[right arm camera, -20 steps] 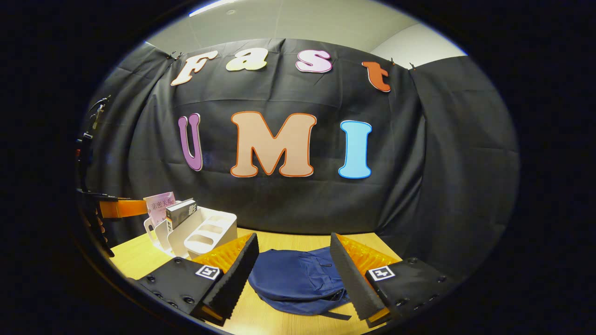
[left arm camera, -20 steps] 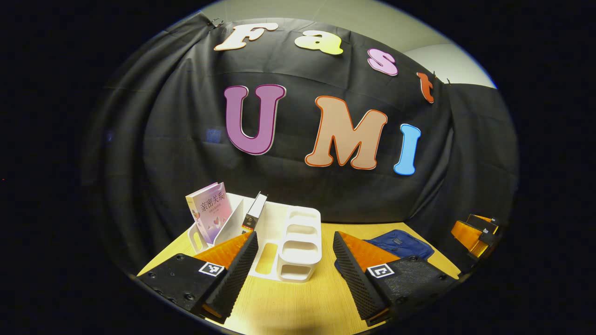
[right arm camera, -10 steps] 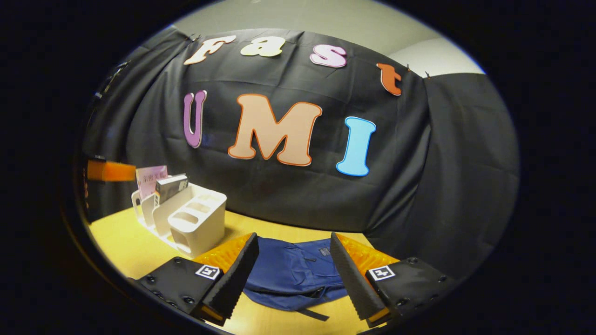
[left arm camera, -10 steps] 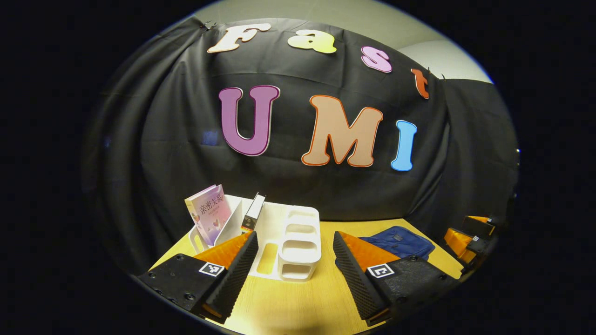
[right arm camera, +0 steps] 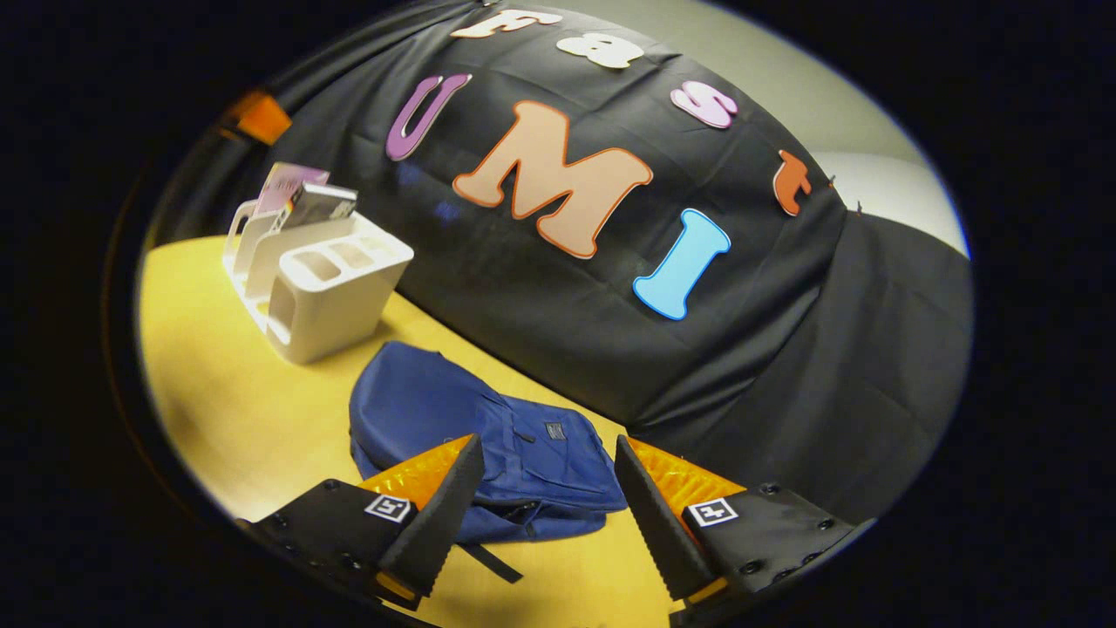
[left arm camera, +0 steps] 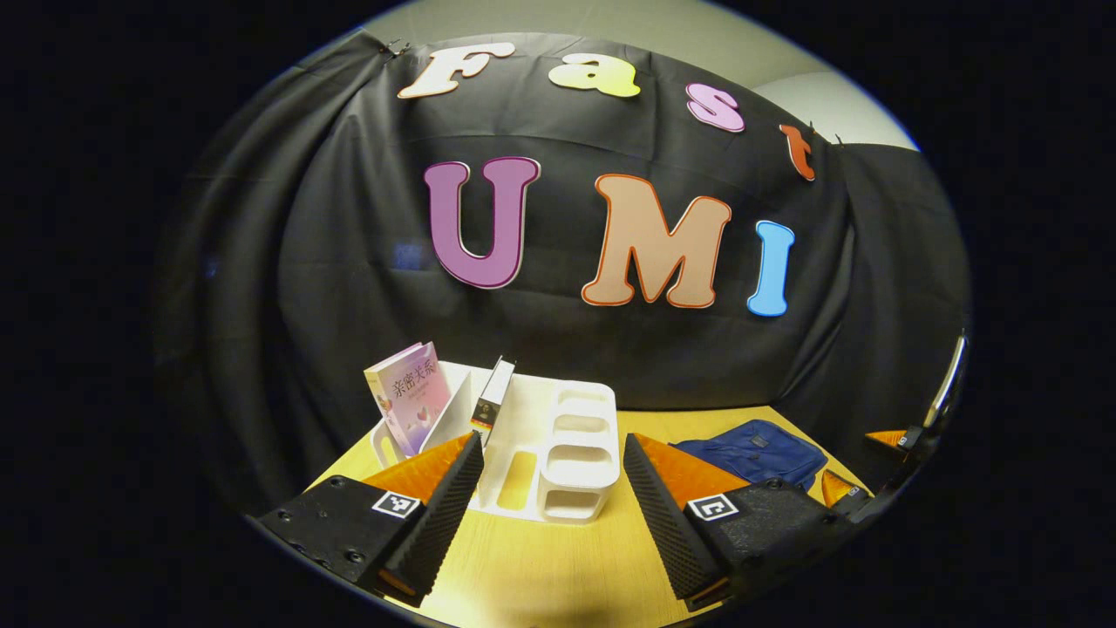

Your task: Open the schoolbag, grab two books from the bookshelf and put them into the schoolbag.

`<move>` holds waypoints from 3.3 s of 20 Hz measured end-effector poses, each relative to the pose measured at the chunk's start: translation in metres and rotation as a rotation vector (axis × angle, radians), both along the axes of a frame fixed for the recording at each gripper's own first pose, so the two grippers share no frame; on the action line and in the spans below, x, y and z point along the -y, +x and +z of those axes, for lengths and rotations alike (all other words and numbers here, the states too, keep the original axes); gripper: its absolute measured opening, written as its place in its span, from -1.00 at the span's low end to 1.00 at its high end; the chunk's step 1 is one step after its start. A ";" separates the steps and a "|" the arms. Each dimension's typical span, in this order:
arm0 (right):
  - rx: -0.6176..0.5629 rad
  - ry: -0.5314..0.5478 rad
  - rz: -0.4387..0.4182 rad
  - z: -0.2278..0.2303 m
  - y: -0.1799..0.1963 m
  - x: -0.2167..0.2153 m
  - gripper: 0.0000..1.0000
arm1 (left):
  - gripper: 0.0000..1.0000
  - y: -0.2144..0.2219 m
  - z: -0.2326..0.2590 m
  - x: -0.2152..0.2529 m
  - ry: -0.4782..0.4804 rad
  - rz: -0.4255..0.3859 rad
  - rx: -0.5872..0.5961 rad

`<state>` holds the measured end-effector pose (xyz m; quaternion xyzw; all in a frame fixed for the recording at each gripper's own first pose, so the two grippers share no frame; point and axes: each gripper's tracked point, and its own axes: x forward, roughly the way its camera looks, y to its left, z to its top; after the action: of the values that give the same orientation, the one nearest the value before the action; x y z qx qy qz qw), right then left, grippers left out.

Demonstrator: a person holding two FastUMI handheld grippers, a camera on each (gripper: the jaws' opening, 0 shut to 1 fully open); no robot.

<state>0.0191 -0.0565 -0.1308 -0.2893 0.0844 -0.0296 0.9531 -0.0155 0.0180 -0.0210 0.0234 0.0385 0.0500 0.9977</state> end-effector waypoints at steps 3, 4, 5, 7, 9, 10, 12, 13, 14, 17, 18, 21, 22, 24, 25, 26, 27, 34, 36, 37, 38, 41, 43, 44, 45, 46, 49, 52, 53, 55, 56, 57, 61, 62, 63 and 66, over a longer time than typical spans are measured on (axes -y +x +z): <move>-0.028 -0.095 0.014 -0.027 0.003 -0.003 0.96 | 0.90 -0.002 -0.002 -0.006 0.011 0.022 -0.006; -0.031 -0.132 0.022 -0.032 0.003 -0.005 0.84 | 0.90 -0.002 -0.002 -0.008 0.014 0.027 -0.008; -0.026 -0.180 0.038 -0.037 0.004 -0.009 0.97 | 0.90 -0.003 -0.002 -0.009 0.015 0.030 -0.008; -0.016 -0.280 0.084 -0.046 0.006 -0.017 0.97 | 0.90 -0.004 -0.001 -0.011 0.021 0.038 -0.004; -0.024 -0.369 0.134 -0.062 0.010 -0.027 0.88 | 0.90 -0.006 0.001 -0.014 0.028 0.048 -0.004; -0.041 -0.401 0.158 -0.073 0.012 -0.032 0.92 | 0.89 -0.008 0.001 -0.016 0.031 0.054 -0.004; -0.070 -0.441 0.193 -0.092 0.015 -0.039 0.97 | 0.90 -0.011 0.001 -0.020 0.032 0.067 -0.004; -0.076 -0.460 0.202 -0.096 0.017 -0.041 0.82 | 0.90 -0.012 0.000 -0.022 0.033 0.074 -0.007; -0.077 -0.478 0.210 -0.099 0.019 -0.044 0.82 | 0.90 -0.014 0.000 -0.024 0.034 0.083 -0.009; -0.093 -0.508 0.223 -0.111 0.027 -0.046 0.82 | 0.89 -0.020 0.000 -0.029 0.038 0.107 -0.012; -0.103 -0.511 0.224 -0.114 0.029 -0.046 0.82 | 0.90 -0.022 0.002 -0.030 0.040 0.113 -0.006; -0.140 -0.521 0.212 -0.124 0.038 -0.042 0.81 | 0.89 -0.024 0.005 -0.033 0.057 0.129 0.002; -0.151 -0.525 0.207 -0.127 0.042 -0.040 0.81 | 0.90 -0.024 0.003 -0.033 0.058 0.133 0.002; -0.168 -0.535 0.193 -0.132 0.049 -0.037 0.82 | 0.90 -0.024 0.002 -0.034 0.055 0.140 -0.003; -0.171 -0.535 0.185 -0.135 0.052 -0.037 0.82 | 0.90 -0.024 0.001 -0.034 0.052 0.143 -0.006; -0.171 -0.537 0.179 -0.135 0.057 -0.035 0.80 | 0.90 -0.025 0.002 -0.034 0.052 0.145 -0.004; -0.171 -0.538 0.172 -0.135 0.058 -0.034 0.80 | 0.90 -0.024 0.002 -0.034 0.053 0.145 -0.005; -0.155 -0.561 0.177 -0.132 0.083 -0.038 0.77 | 0.89 -0.025 -0.003 -0.034 0.053 0.145 -0.026; -0.152 -0.553 0.172 -0.129 0.091 -0.040 0.77 | 0.90 -0.025 -0.004 -0.035 0.051 0.149 -0.033; -0.159 -0.549 0.172 -0.131 0.095 -0.040 0.76 | 0.84 -0.026 -0.004 -0.035 0.050 0.150 -0.035; -0.166 -0.542 0.172 -0.133 0.097 -0.040 0.75 | 0.90 -0.026 -0.005 -0.036 0.049 0.153 -0.038; -0.189 -0.525 0.178 -0.140 0.100 -0.043 0.85 | 0.90 -0.026 -0.007 -0.037 0.044 0.163 -0.048; -0.200 -0.518 0.192 -0.144 0.103 -0.049 0.31 | 0.90 -0.025 -0.008 -0.038 0.042 0.168 -0.055; -0.189 -0.521 0.195 -0.141 0.104 -0.051 0.02 | 0.90 -0.026 -0.010 -0.038 0.041 0.169 -0.059; -0.182 -0.520 0.200 -0.139 0.103 -0.053 -0.28 | 0.90 -0.026 -0.011 -0.038 0.039 0.168 -0.063; -0.187 -0.514 0.200 -0.141 0.106 -0.052 -0.57 | 0.90 -0.026 -0.012 -0.038 0.037 0.169 -0.067; -0.195 -0.499 0.191 -0.142 0.107 -0.052 -0.76 | 0.89 -0.025 -0.013 -0.038 0.032 0.170 -0.073; -0.208 -0.495 0.204 -0.142 0.106 -0.054 -0.87 | 0.90 -0.025 -0.015 -0.039 0.032 0.173 -0.077; -0.217 -0.485 0.209 -0.142 0.106 -0.053 -0.98 | 0.90 -0.024 -0.015 -0.039 0.029 0.173 -0.078; -0.233 -0.456 0.205 -0.143 0.106 -0.049 -0.98 | 0.90 -0.022 -0.016 -0.039 0.019 0.179 -0.081; -0.242 -0.449 0.204 -0.144 0.107 -0.050 -0.94 | 0.89 -0.020 -0.018 -0.040 0.014 0.181 -0.083; -0.257 -0.441 0.203 -0.145 0.107 -0.050 -0.89 | 0.90 -0.019 -0.019 -0.041 0.014 0.183 -0.087; -0.258 -0.382 0.195 -0.137 0.109 -0.048 -0.92 | 0.89 -0.016 -0.017 -0.046 0.030 0.192 -0.098; -0.257 -0.363 0.193 -0.134 0.110 -0.048 -0.87 | 0.90 -0.015 -0.018 -0.047 0.018 0.195 -0.108; -0.258 -0.346 0.190 -0.130 0.111 -0.048 -0.92 | 0.89 -0.013 -0.018 -0.048 0.002 0.191 -0.117; -0.242 -0.314 0.178 -0.115 0.114 -0.045 -0.98 | 0.90 -0.004 -0.015 -0.051 -0.027 0.184 -0.138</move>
<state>0.1329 -0.0116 -0.2456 -0.4420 0.1666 0.0770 0.8780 -0.0199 0.0694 -0.0365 0.0098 0.1096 0.1393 0.9841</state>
